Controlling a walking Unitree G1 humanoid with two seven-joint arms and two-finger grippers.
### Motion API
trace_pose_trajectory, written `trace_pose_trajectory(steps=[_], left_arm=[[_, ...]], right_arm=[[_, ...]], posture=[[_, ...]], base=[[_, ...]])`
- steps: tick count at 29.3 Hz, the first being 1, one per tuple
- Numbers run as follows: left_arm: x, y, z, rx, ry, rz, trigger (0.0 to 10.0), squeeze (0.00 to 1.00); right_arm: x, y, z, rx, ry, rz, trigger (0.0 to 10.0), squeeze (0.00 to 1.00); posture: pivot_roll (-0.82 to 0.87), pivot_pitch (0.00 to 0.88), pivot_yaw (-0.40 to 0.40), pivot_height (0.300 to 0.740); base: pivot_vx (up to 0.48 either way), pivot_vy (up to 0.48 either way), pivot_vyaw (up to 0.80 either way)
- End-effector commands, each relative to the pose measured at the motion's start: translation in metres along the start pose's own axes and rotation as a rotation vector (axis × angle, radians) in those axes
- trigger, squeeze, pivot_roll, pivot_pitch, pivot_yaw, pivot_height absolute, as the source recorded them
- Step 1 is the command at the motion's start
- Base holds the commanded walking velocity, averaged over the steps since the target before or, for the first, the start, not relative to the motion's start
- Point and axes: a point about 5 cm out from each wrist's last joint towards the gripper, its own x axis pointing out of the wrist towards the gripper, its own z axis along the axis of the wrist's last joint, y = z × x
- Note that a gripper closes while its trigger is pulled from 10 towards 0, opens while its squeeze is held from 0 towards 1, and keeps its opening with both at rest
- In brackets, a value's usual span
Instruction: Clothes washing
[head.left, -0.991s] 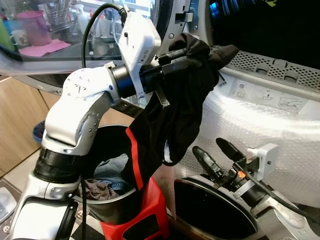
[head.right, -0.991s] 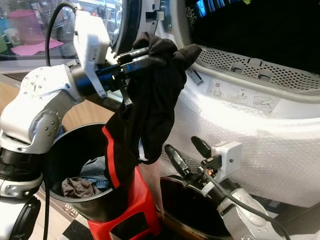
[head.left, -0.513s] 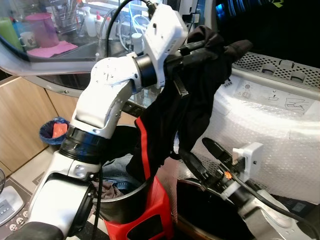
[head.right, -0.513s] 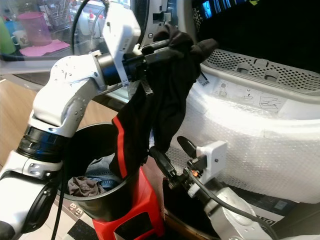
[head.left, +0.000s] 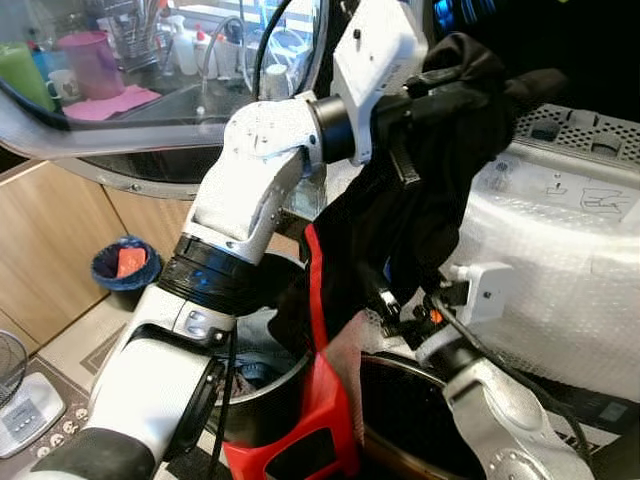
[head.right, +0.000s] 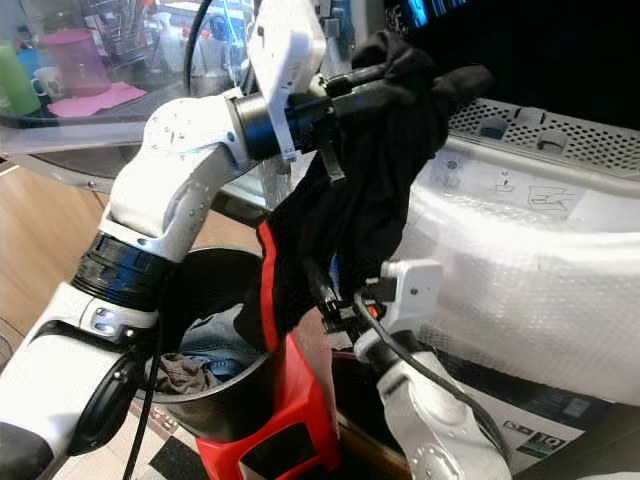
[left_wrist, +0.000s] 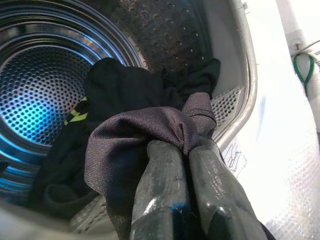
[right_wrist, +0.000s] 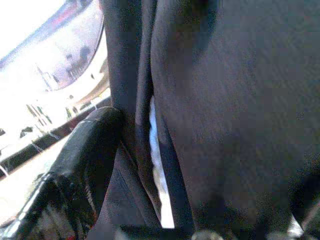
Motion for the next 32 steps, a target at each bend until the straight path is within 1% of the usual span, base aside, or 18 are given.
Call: trace_pose_trajectory(steps=[1,6,8,11,13,15,17,19,22,27,32], left_arm=[[0.010,-0.002,0.013,0.050,-0.033,-0.034,10.0,0.00],[0.016,-0.008,0.012,0.043,-0.048,-0.053,10.0,0.00],[0.022,-0.012,0.011,0.046,-0.049,-0.049,10.0,0.00],[0.024,-0.014,0.012,0.054,-0.056,-0.054,10.0,0.00],[0.027,-0.015,0.013,0.050,-0.062,-0.053,10.0,0.00],[0.033,-0.017,0.013,0.044,-0.070,-0.050,10.0,0.00],[0.034,-0.017,0.013,0.043,-0.071,-0.050,10.0,0.00],[0.035,-0.017,0.014,0.042,-0.075,-0.047,10.0,0.00],[0.043,-0.016,0.016,0.027,-0.080,-0.027,10.0,0.00],[0.045,-0.016,0.017,0.023,-0.084,-0.020,10.0,0.00],[0.048,-0.018,0.016,0.018,-0.086,-0.017,10.0,0.00]], right_arm=[[0.003,0.001,0.005,0.018,-0.021,-0.013,10.0,0.00],[0.010,0.006,0.008,0.048,-0.044,-0.022,10.0,0.00],[0.015,0.010,0.004,0.052,-0.019,-0.017,10.0,0.00],[0.017,0.013,0.002,0.044,-0.006,-0.009,10.0,0.00],[0.019,0.015,-0.001,0.046,0.019,0.001,0.0,0.00],[0.019,0.017,-0.003,0.039,0.037,0.020,0.0,0.00],[0.019,0.017,-0.004,0.037,0.041,0.022,0.0,0.00],[0.019,0.016,-0.005,0.030,0.043,0.011,0.0,0.00],[0.020,0.012,-0.005,0.020,0.043,-0.015,0.0,0.00],[0.021,0.007,-0.004,0.029,0.026,-0.057,0.0,0.00],[0.023,0.005,-0.002,0.040,0.014,-0.072,0.0,0.00]], posture=[[-0.05,0.143,0.080,0.740],[-0.04,0.145,0.085,0.740],[-0.04,0.147,0.088,0.740],[-0.04,0.148,0.088,0.740],[-0.04,0.149,0.090,0.740],[-0.04,0.150,0.091,0.740],[-0.04,0.147,0.091,0.740],[-0.04,0.147,0.091,0.740],[-0.04,0.137,0.094,0.740],[-0.04,0.132,0.094,0.740],[-0.04,0.126,0.093,0.740]], base=[[0.000,0.000,0.00],[0.000,0.000,0.00],[0.000,0.000,0.00],[0.000,0.000,0.00],[0.000,0.000,0.00],[0.000,0.000,0.00],[0.000,0.000,0.00],[0.000,0.000,0.00],[0.000,0.000,0.00],[0.000,0.000,0.00],[0.000,0.000,0.00]])
